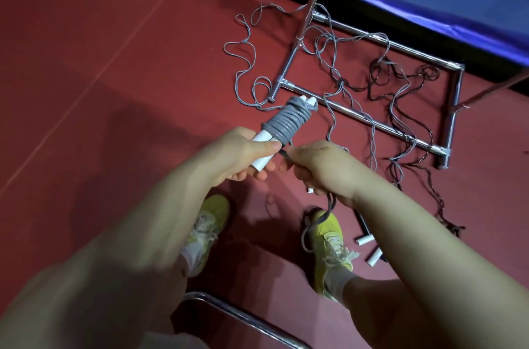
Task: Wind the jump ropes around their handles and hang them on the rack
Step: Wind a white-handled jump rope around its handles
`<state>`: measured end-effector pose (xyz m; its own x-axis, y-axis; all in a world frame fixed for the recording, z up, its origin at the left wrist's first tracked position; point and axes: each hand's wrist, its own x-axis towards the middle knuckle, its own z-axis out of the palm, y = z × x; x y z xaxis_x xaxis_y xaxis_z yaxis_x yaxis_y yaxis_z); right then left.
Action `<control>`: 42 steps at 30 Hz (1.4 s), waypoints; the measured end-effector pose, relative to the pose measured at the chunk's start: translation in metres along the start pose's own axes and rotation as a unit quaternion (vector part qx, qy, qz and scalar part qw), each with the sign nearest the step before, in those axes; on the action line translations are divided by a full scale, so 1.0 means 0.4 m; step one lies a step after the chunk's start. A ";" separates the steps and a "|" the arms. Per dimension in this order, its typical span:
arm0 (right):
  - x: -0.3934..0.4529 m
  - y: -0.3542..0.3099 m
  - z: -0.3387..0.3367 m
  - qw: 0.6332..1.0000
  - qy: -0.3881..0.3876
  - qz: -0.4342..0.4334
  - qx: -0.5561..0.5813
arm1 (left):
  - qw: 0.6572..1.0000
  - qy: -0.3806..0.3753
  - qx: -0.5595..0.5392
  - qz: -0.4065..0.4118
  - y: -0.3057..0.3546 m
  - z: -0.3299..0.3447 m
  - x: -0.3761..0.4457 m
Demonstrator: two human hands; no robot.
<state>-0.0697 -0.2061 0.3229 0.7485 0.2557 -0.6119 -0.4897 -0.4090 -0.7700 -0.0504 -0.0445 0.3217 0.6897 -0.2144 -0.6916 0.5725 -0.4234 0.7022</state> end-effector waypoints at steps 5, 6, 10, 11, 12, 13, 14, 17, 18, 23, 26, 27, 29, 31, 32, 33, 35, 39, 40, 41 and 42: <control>0.000 -0.007 0.006 0.996 0.008 0.073 0.048 | 0.989 0.011 0.130 0.075 -0.024 0.028 0.013; 0.000 -0.007 0.006 0.995 0.007 0.082 0.049 | 0.980 0.020 0.177 0.085 -0.024 0.032 0.012; -0.002 -0.009 0.012 0.996 0.028 0.089 0.000 | 0.936 0.022 0.331 0.120 -0.016 0.050 -0.010; -0.001 -0.009 0.014 0.995 0.041 0.091 -0.005 | 0.935 0.005 0.332 0.125 -0.017 0.053 -0.013; -0.001 -0.010 0.016 0.994 0.053 0.091 -0.008 | 0.938 -0.013 0.321 0.128 -0.016 0.055 -0.017; 0.000 -0.011 0.015 0.994 0.064 0.088 -0.016 | 0.944 -0.027 0.302 0.128 -0.012 0.054 -0.021; 0.003 -0.011 0.015 0.994 0.074 0.083 -0.021 | 0.951 -0.037 0.278 0.127 -0.006 0.051 -0.026; 0.013 -0.017 0.003 0.991 0.118 0.065 0.016 | 0.983 -0.050 0.137 0.115 0.015 0.044 -0.037; 0.017 -0.019 -0.004 0.989 0.129 0.058 0.039 | 0.991 -0.056 0.066 0.098 0.018 0.041 -0.039; 0.015 -0.028 -0.021 0.984 0.136 0.002 0.117 | 0.984 -0.123 -0.131 -0.014 0.024 0.027 -0.042; 0.011 -0.024 -0.019 0.981 0.111 -0.032 0.155 | 0.977 -0.103 -0.187 -0.005 0.027 0.030 -0.042; 0.013 -0.023 -0.020 0.982 0.102 -0.037 0.154 | 0.981 -0.086 -0.174 0.007 0.026 0.033 -0.040; 0.021 -0.011 -0.026 0.987 0.079 -0.033 0.134 | 0.992 -0.048 -0.110 0.041 0.018 0.035 -0.028; 0.029 0.002 -0.027 0.992 0.056 -0.016 0.108 | 0.997 0.001 -0.031 0.078 0.004 0.032 -0.015; 0.030 0.007 -0.026 0.994 0.051 -0.004 0.101 | 0.995 0.022 0.003 0.093 -0.003 0.030 -0.008; 0.030 0.010 -0.024 0.994 0.051 0.005 0.095 | 0.993 0.037 0.033 0.104 -0.009 0.030 -0.004; 0.029 0.013 -0.022 0.996 0.060 0.011 0.069 | 0.988 0.063 0.095 0.109 -0.011 0.030 -0.003; 0.032 0.018 -0.021 0.994 0.101 0.012 -0.038 | 0.976 0.086 0.171 0.102 -0.004 0.033 -0.012; 0.033 0.019 -0.020 0.991 0.116 0.018 -0.058 | 0.976 0.082 0.174 0.101 -0.004 0.034 -0.014; 0.034 0.018 -0.019 0.989 0.130 0.023 -0.071 | 0.977 0.077 0.173 0.097 -0.006 0.034 -0.013; 0.034 0.018 -0.018 0.987 0.142 0.026 -0.077 | 0.978 0.071 0.170 0.094 -0.008 0.033 -0.011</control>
<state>-0.0597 -0.2119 0.3104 0.8297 -0.0160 -0.5580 -0.4737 -0.5492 -0.6885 -0.0611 -0.0539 0.3201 0.8371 -0.2029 -0.5081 0.2657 -0.6611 0.7017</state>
